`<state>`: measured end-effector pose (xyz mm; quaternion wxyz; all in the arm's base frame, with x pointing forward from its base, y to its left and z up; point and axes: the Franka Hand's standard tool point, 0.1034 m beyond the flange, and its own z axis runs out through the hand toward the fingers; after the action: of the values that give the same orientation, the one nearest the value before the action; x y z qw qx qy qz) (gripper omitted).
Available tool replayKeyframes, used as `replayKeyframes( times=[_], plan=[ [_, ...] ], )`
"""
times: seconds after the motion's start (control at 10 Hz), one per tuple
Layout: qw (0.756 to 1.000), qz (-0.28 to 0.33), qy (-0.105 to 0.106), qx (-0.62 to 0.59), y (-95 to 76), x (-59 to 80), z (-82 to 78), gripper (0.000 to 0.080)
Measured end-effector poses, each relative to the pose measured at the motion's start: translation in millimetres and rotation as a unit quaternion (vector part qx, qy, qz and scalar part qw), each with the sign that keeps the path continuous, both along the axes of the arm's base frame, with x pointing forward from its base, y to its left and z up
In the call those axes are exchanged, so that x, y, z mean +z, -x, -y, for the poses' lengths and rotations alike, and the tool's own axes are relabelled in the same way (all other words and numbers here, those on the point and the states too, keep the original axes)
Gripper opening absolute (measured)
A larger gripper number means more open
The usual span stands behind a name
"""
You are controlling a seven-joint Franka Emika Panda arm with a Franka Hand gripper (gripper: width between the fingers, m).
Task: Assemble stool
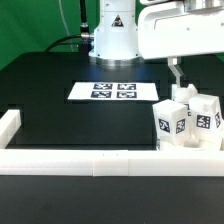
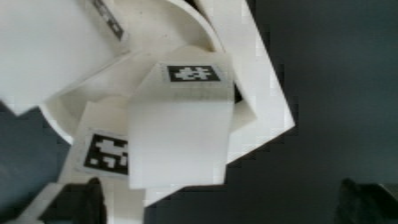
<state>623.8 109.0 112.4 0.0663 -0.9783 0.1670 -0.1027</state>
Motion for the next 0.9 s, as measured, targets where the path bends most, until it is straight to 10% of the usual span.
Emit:
replayKeyframes(
  times=[0.9],
  plan=[
    [0.933, 0.020, 0.104, 0.343, -1.2, -1.2, -4.6, 0.0649]
  ],
)
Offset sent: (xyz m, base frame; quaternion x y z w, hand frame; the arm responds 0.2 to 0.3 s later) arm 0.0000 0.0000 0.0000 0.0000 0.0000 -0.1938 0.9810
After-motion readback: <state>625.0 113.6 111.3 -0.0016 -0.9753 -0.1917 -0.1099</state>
